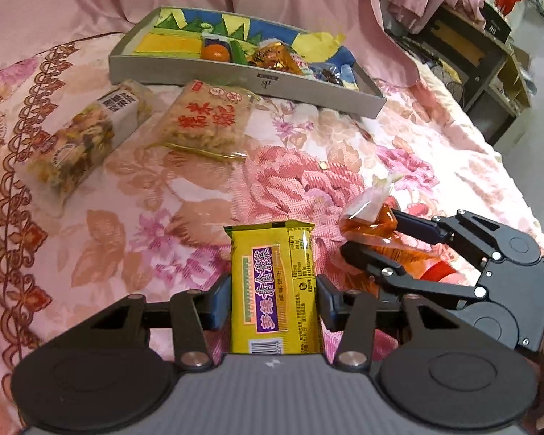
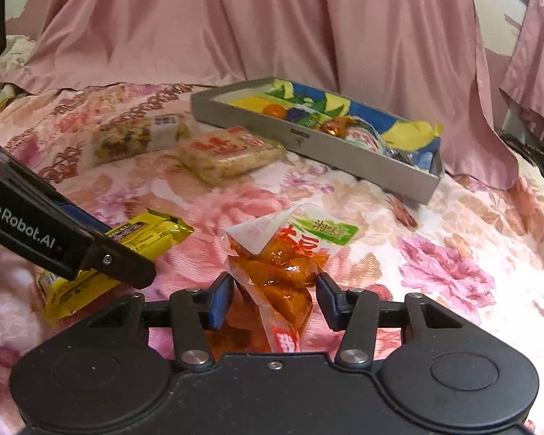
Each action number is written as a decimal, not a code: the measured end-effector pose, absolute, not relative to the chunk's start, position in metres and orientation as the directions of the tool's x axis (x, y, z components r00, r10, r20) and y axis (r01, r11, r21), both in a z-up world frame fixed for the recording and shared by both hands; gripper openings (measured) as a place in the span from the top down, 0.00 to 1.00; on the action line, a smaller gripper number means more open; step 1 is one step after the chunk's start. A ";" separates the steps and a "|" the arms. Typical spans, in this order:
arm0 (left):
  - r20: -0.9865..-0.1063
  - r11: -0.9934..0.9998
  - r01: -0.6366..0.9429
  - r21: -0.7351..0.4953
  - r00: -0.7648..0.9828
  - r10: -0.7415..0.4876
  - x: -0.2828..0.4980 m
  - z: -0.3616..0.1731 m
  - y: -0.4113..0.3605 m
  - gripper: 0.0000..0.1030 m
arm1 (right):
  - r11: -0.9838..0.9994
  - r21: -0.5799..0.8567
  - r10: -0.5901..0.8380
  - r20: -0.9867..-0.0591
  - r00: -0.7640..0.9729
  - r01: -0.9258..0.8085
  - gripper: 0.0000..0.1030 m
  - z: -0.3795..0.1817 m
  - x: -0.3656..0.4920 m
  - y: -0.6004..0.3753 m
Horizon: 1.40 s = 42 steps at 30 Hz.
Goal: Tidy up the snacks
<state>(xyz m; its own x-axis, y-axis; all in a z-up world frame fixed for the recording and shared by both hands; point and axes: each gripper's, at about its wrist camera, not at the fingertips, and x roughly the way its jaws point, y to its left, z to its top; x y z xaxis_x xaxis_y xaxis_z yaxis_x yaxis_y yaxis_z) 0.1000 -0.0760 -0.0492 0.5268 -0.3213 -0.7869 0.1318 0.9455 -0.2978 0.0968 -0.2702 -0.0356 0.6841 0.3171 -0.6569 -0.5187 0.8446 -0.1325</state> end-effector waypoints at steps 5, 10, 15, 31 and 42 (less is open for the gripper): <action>-0.767 0.944 0.110 -0.310 0.559 -0.317 0.092 -0.043 -0.065 0.49 | 0.838 -0.140 0.334 -0.634 0.698 -0.528 0.50 -0.031 0.085 -0.262; -0.750 0.943 0.074 -0.323 0.588 -0.303 0.089 -0.037 -0.053 0.49 | 0.825 -0.159 0.342 -0.623 0.704 -0.542 0.50 -0.029 0.078 -0.256; -0.724 0.945 0.038 -0.325 0.633 -0.275 0.098 -0.025 -0.046 0.49 | 0.836 -0.142 0.353 -0.601 0.717 -0.530 0.50 -0.022 0.081 -0.259; -0.644 0.976 0.025 -0.216 0.747 -0.162 0.212 0.023 -0.025 0.49 | 0.846 -0.118 0.396 -0.513 0.761 -0.519 0.50 0.039 0.186 -0.271; -0.624 0.976 -0.024 -0.217 0.772 -0.120 0.319 0.009 -0.030 0.49 | 0.855 -0.074 0.406 -0.520 0.751 -0.513 0.50 0.033 0.306 -0.253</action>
<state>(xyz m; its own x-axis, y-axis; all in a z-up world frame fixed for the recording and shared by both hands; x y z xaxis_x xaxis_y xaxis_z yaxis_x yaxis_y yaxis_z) 0.3194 -0.0305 0.0089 0.7721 -0.1204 -0.6240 -0.0236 0.9758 -0.2175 0.3063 -0.2534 0.0331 0.7514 0.4057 -0.5203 -0.5130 0.8552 -0.0740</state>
